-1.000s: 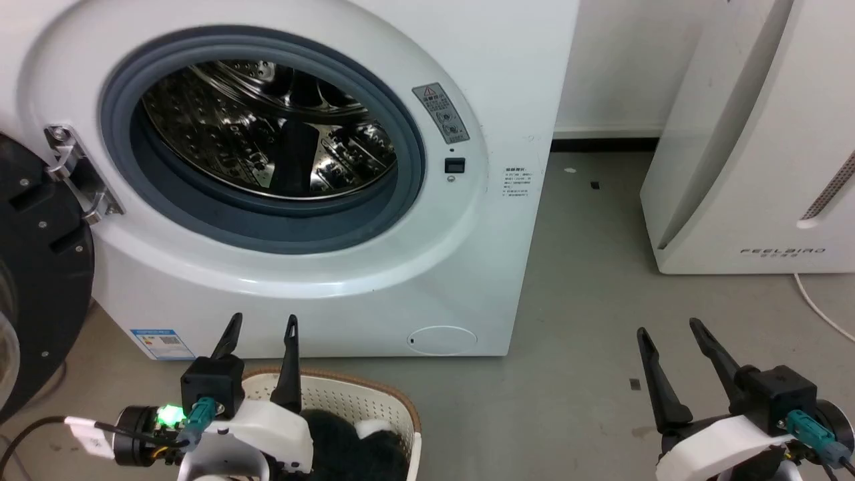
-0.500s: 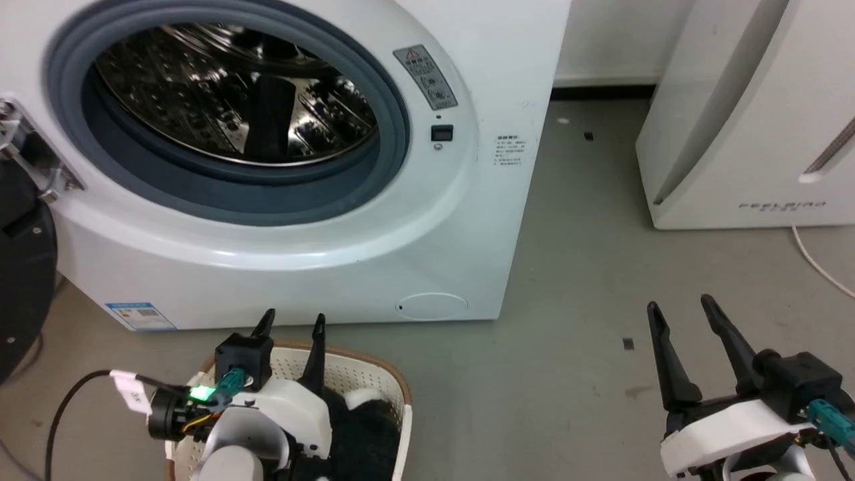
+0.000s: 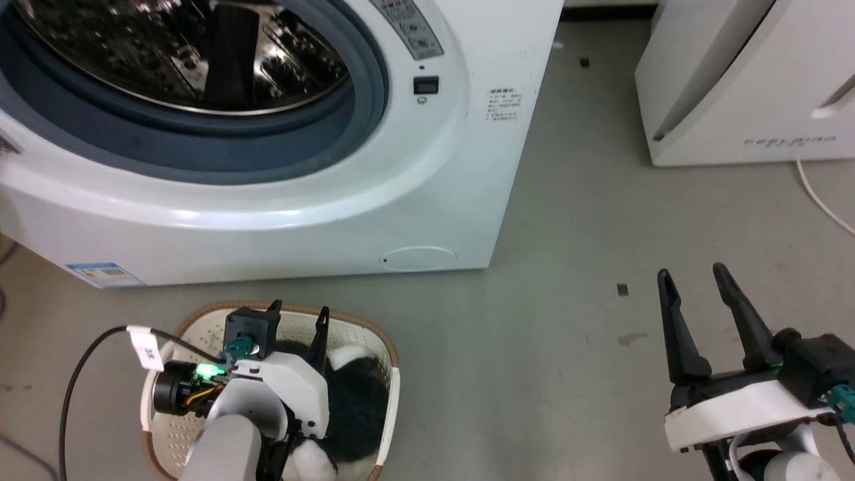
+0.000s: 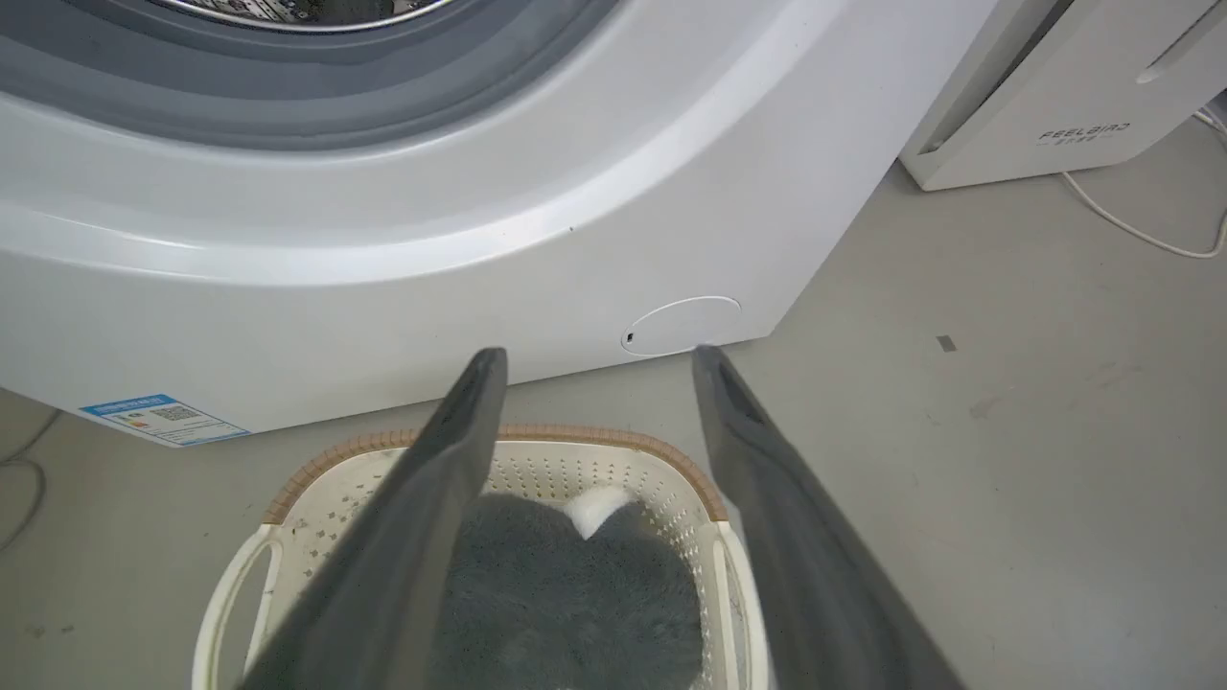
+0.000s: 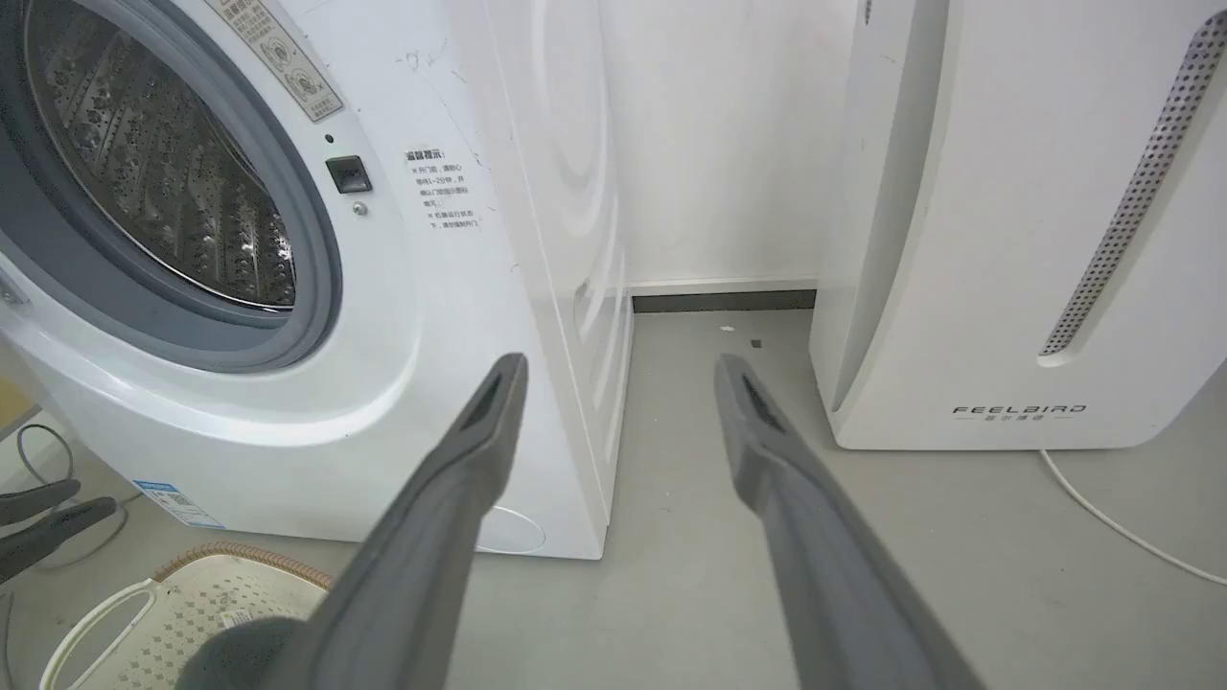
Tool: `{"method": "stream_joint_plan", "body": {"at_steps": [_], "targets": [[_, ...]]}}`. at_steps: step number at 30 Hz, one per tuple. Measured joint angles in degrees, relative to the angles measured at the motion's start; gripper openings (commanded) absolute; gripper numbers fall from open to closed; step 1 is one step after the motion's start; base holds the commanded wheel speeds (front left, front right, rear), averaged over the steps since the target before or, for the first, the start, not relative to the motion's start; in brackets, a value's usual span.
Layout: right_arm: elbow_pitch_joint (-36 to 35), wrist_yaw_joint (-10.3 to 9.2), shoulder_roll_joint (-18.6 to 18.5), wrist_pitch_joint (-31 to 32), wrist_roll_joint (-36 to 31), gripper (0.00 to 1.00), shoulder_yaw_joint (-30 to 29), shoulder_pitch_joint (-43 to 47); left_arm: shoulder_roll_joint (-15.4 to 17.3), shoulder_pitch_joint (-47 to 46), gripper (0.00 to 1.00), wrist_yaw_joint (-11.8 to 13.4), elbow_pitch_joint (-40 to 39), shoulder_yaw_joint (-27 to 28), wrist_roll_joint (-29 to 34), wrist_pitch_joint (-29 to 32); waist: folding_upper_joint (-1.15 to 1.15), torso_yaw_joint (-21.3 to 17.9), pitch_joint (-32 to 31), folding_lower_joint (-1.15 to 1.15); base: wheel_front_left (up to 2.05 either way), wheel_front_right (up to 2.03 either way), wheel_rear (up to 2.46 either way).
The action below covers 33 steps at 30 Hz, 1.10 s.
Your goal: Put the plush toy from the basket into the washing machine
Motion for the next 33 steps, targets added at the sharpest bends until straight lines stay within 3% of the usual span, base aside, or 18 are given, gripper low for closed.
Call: {"method": "stream_joint_plan", "body": {"at_steps": [14, 33], "targets": [[-2.0, 0.0, 0.0, -1.5, 2.3, 1.0, 0.3, -2.1, 3.1, -6.6, 1.0, -0.5, 8.6, -3.3, -1.7, 4.4, 0.0, -1.0, 8.3, 0.0, 0.0, 0.0, 0.0], [-4.2, 0.0, 0.0, -3.9, 6.1, 1.0, 0.3, -5.7, 5.9, -16.2, 1.0, -1.0, 19.7, -6.9, -5.5, 5.8, 0.0, -2.7, 19.6, 0.0, 0.0, 0.0, 0.0]]}}
